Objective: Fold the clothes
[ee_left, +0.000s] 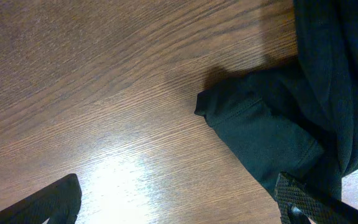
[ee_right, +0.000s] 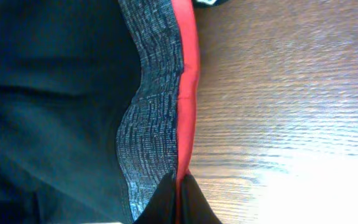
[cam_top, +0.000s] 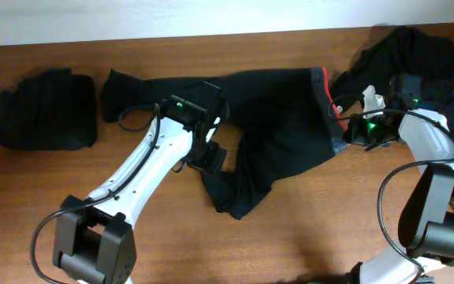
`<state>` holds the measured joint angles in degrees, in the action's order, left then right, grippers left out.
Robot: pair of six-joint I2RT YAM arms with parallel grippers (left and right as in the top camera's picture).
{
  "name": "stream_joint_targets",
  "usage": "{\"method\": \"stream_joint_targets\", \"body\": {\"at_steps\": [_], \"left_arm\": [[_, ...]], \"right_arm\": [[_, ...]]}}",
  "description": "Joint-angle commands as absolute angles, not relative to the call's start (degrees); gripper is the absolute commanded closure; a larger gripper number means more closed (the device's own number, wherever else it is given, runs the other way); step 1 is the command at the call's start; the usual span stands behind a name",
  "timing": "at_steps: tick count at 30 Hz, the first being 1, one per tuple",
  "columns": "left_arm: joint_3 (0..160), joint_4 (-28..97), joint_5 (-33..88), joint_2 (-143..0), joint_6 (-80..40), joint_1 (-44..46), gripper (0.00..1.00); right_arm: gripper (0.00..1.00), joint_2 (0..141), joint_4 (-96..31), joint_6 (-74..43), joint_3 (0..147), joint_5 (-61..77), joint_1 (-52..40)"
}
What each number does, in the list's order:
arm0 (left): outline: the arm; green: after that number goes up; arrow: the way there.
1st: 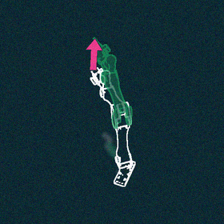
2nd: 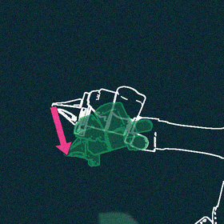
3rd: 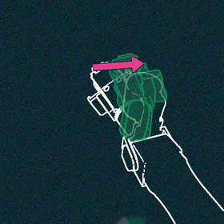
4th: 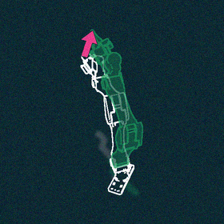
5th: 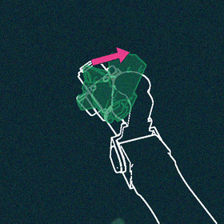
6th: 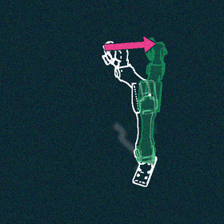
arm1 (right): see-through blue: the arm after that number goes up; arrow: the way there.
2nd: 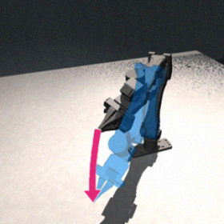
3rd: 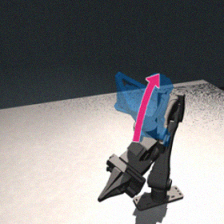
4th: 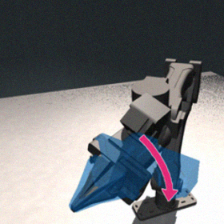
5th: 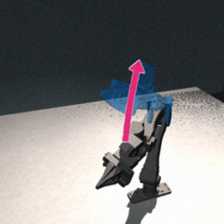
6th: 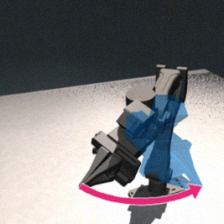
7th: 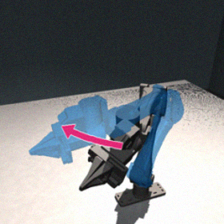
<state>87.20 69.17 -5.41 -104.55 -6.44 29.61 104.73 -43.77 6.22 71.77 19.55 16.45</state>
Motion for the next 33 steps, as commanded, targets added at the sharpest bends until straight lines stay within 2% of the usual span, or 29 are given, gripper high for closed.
{"method": "stream_joint_targets", "body": {"at_steps": [1, 4, 5, 6, 7, 8, 19, 22, 28, 33], "left_arm": [[87.02, 69.54, -6.02, -103.37, -5.5, 29.43, 0.01], [87.02, 69.45, -6.0, -103.37, -5.5, 29.43, 0.01], [87.02, 69.45, -6.0, -103.37, -5.52, 29.43, 0.01], [87.02, 69.45, -6.0, -103.37, -5.5, 29.43, 0.01], [87.02, 69.47, -5.93, -103.37, -5.5, 29.45, 0.01], [87.02, 69.49, -5.78, -103.37, -5.5, 29.47, 0.01], [87.02, 76.09, -3.79, -103.37, -5.52, 29.65, 0.01], [87.02, 77.21, -3.14, -103.37, -4.84, 33.17, 0.01], [83.59, 72.34, -3.2, -103.37, 3.11, 41.32, 0.01], [74.87, 63.96, -3.2, -103.37, 3.14, 42.65, 0.04]], "right_arm": [[0.96, 103.92, -43.22, 6.55, 71.7, 16.91, 18.39], [0.96, 103.92, -44.86, 5.5, 71.68, 16.93, 19.59], [0.71, 103.92, -45.5, 5.3, 71.68, 17.08, 19.84], [0.51, 103.92, -45.76, 5.3, 71.68, 17.21, 19.9], [0.16, 103.92, -46.44, 5.06, 71.68, 17.54, 19.9], [0.0, 103.92, -46.83, 4.93, 71.7, 18.04, 19.9], [0.01, 103.85, -54.26, 4.03, 79.02, 22.96, 19.9], [0.01, 103.85, -54.26, 4.03, 79.05, 22.96, 19.9], [0.01, 103.85, -54.96, 4.05, 79.05, 22.96, 19.9], [0.01, 103.85, -55.53, 4.05, 79.05, 22.96, 19.9]]}}
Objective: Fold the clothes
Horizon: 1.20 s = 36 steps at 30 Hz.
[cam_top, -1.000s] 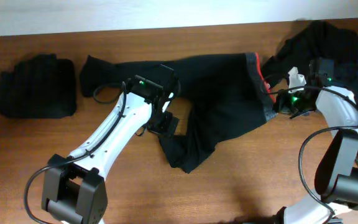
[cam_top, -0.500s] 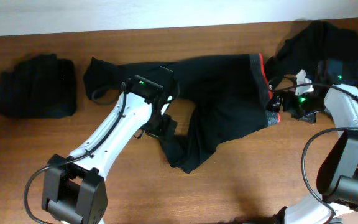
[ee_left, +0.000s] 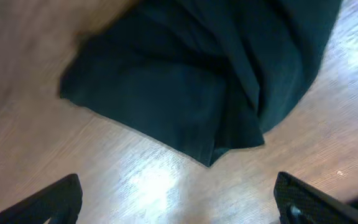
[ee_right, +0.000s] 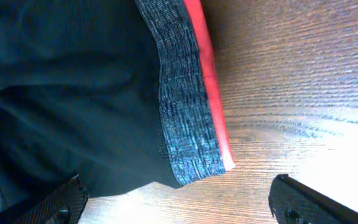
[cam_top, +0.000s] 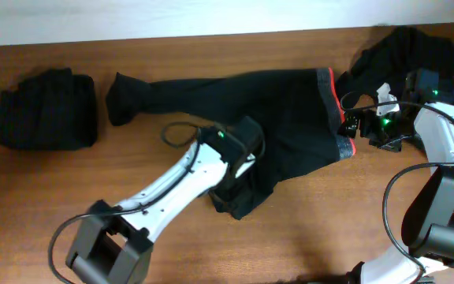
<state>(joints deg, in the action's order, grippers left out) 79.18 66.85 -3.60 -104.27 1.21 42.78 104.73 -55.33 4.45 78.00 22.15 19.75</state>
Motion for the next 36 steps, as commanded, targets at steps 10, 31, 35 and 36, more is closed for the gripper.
{"method": "stream_joint_targets", "body": {"at_steps": [10, 31, 35, 36], "left_arm": [[71.26, 55.51, -3.18, -103.37, 4.01, 42.68, 0.3], [73.34, 55.11, -3.22, -102.48, 2.17, 41.36, 0.99], [77.03, 55.09, -3.22, -99.48, 2.17, 36.6, 0.99], [78.41, 55.05, -3.22, -98.41, 2.15, 33.91, 0.99]], "right_arm": [[0.01, 103.85, -55.75, 4.05, 79.05, 22.96, 19.9], [0.01, 103.85, -55.75, 4.05, 79.02, 22.94, 19.9], [0.01, 103.85, -55.75, 4.03, 79.05, 22.94, 19.9], [0.01, 103.85, -55.75, 4.03, 79.05, 22.96, 19.9]]}}
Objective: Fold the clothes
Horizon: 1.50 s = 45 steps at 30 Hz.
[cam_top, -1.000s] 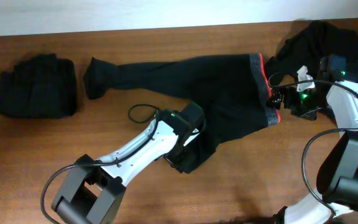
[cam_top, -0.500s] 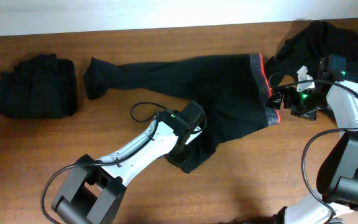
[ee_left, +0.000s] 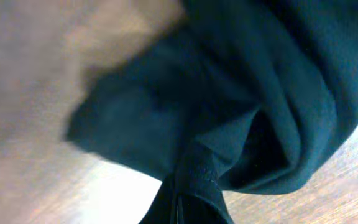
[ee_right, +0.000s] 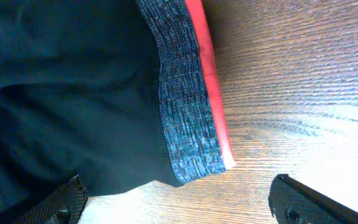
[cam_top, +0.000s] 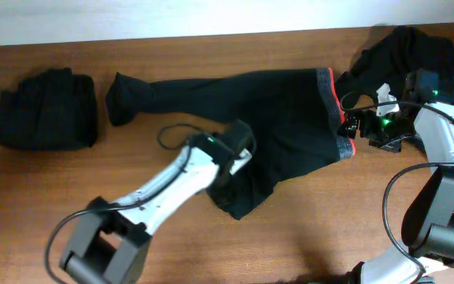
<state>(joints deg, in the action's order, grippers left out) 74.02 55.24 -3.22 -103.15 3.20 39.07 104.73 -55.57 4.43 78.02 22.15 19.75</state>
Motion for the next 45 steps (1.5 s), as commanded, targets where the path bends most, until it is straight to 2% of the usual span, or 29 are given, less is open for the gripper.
{"method": "stream_joint_targets", "body": {"at_steps": [1, 8, 20, 27, 32, 45], "left_arm": [[79.11, 54.87, -3.29, -97.84, 1.85, 32.05, 1.0], [79.96, 54.48, -4.71, -96.77, -1.78, 18.7, 0.99], [79.99, 61.06, -11.88, -96.68, -8.91, 3.81, 0.99], [79.99, 62.98, -11.38, -95.37, -12.05, -5.13, 0.99], [80.03, 63.26, -8.05, -94.11, -12.4, -8.19, 0.99], [86.39, 68.25, -7.07, -89.43, -12.4, -8.27, 0.99]], "right_arm": [[0.01, 103.85, -55.75, 4.03, 79.05, 22.96, 19.9], [0.01, 103.85, -55.77, 4.03, 79.05, 23.42, 19.9], [0.01, 103.85, -55.7, 4.05, 79.02, 23.38, 19.9], [0.01, 103.88, -55.35, 4.05, 79.05, 23.35, 19.9], [0.01, 103.88, -55.27, 4.08, 79.02, 23.35, 19.9], [0.01, 103.88, -55.11, 4.08, 79.02, 23.35, 19.9]]}}
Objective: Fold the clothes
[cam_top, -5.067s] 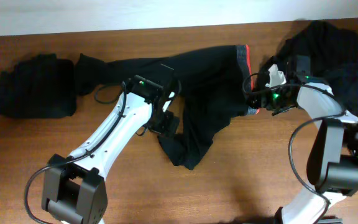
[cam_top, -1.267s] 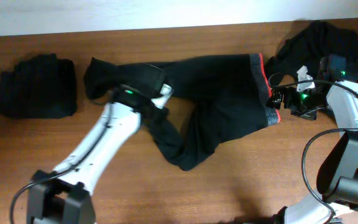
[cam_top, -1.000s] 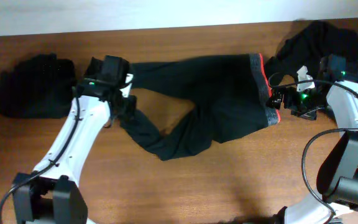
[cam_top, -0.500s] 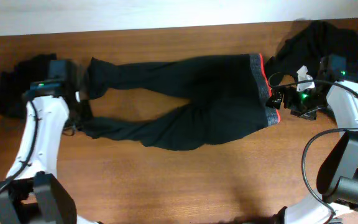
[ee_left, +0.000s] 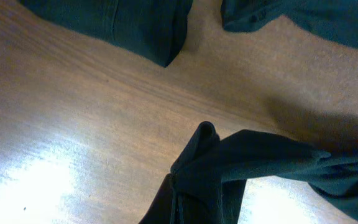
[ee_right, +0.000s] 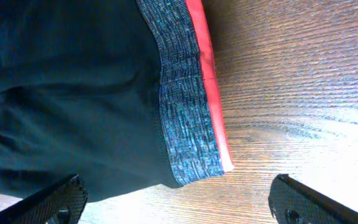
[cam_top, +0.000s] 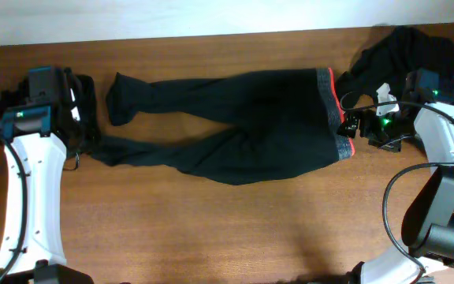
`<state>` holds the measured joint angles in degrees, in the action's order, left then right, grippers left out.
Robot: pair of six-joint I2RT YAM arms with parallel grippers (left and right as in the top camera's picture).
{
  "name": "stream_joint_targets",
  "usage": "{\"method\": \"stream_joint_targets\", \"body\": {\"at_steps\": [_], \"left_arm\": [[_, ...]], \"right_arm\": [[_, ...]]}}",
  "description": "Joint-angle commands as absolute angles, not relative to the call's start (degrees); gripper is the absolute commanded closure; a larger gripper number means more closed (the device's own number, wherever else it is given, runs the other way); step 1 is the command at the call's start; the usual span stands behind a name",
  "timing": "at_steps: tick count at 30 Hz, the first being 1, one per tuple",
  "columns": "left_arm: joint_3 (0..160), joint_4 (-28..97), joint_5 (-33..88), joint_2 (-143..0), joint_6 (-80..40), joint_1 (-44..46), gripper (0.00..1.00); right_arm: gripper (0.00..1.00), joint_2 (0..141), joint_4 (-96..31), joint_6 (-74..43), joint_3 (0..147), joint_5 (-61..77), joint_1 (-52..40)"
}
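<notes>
Black pants (cam_top: pixel 266 118) lie spread across the table, their grey and red waistband (cam_top: pixel 336 114) at the right. The upper leg ends at a cuff (cam_top: pixel 119 99). The lower leg (cam_top: pixel 164 154) runs out to the left, where my left gripper (cam_top: pixel 89 146) is shut on its cuff (ee_left: pixel 213 158); the jaws (ee_left: pixel 178 193) pinch the fabric. My right gripper (cam_top: pixel 361 126) stands open just right of the waistband (ee_right: pixel 185 93), its fingers (ee_right: pixel 58 202) spread wide above the band's lower corner, nothing between them.
A folded black garment (cam_top: pixel 50 118) lies at the far left, partly under my left arm, its corner (ee_left: pixel 123 25) close to the held cuff. A heap of dark clothes (cam_top: pixel 404 51) sits at the back right behind my right arm.
My left gripper, shut on the lower leg's cuff, was at the middle of the table and is now at the far left. The leg, bunched then, lies stretched out. The right gripper has not moved.
First my right gripper was shut on the waistband and the left was open beside the crumpled lower leg. Then the right had let go and the left hung open over the cuff. Then the left was shut on the cuff, and now the leg is drawn out leftward.
</notes>
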<state>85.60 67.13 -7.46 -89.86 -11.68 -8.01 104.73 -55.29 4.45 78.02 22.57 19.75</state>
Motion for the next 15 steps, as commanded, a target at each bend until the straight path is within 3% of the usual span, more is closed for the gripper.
{"method": "stream_joint_targets", "body": {"at_steps": [1, 15], "left_arm": [[86.39, 68.73, -7.09, -89.45, -12.38, -8.27, 0.99], [86.3, 71.31, -7.05, -91.24, -12.4, -7.81, 1.0]], "right_arm": [[0.01, 103.88, -55.13, 4.08, 79.02, 23.35, 19.9], [0.01, 103.88, -55.31, 4.08, 79.02, 23.35, 19.9]]}}
